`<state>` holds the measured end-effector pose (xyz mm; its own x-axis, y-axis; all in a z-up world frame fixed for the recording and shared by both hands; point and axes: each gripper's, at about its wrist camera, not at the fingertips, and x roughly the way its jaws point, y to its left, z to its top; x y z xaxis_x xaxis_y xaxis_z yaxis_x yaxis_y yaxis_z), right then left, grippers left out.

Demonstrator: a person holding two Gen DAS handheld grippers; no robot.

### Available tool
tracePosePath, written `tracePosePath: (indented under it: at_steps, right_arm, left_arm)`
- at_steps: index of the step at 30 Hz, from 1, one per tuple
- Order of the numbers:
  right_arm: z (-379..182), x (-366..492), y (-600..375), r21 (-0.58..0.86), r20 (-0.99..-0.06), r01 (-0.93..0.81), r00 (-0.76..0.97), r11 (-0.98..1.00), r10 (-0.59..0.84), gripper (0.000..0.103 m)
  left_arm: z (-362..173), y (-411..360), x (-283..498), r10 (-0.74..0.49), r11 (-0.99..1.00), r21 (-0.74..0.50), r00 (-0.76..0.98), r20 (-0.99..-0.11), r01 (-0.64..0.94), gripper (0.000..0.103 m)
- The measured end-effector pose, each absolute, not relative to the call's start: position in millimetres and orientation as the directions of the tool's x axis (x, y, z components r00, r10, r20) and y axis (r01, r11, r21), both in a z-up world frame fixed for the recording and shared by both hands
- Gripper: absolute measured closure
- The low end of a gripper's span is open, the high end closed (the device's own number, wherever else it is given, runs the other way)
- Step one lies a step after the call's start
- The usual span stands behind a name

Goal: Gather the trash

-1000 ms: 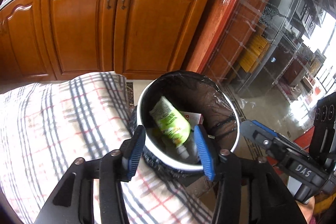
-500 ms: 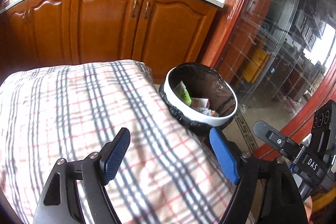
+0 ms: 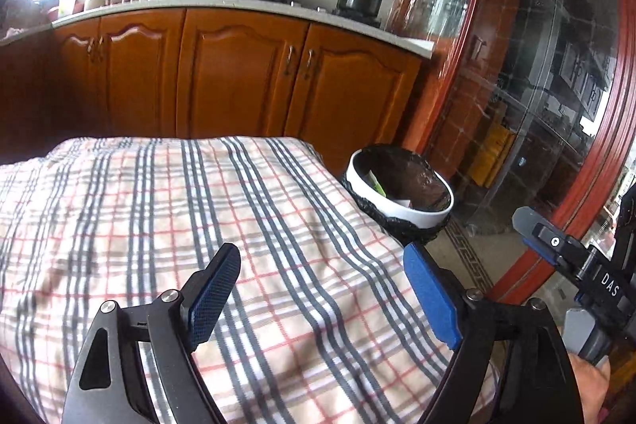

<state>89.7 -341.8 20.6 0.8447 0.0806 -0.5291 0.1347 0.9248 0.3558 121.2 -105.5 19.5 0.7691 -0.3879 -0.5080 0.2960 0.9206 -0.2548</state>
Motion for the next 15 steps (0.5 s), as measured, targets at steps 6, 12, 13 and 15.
tracePosePath:
  at_steps: [6,12,13,15]
  right_arm:
    - [47.2,53.0,-309.0,0.224,-0.315,0.074,0.949,0.972,0.001,0.0]
    - [15.1,43.5,-298.1,0.237,-0.286,0.113,0.957,0.965,-0.042,0.0]
    - [10.8,44.1,-296.7,0.237,-0.3,0.112,0.953,0.965,-0.037,0.0]
    - [3.6,45.3,-294.2,0.223,-0.324,0.11,0.945,0.969,-0.033,0.0]
  left_arm:
    - [20.9,-83.0,53.7,-0.256,0.964,-0.162,0.899,-0.354,0.211,0.001]
    - [0.6,-84.5,22.1,-0.175,0.984,-0.068,0.923,-0.341,0.162,0.001]
    - [-2.0,-84.7,19.9,-0.171,0.985,-0.065,0.923,-0.346,0.158,0.001]
    - [-5.6,-84.7,15.0,-0.16,0.987,-0.06,0.923,-0.35,0.148,0.001]
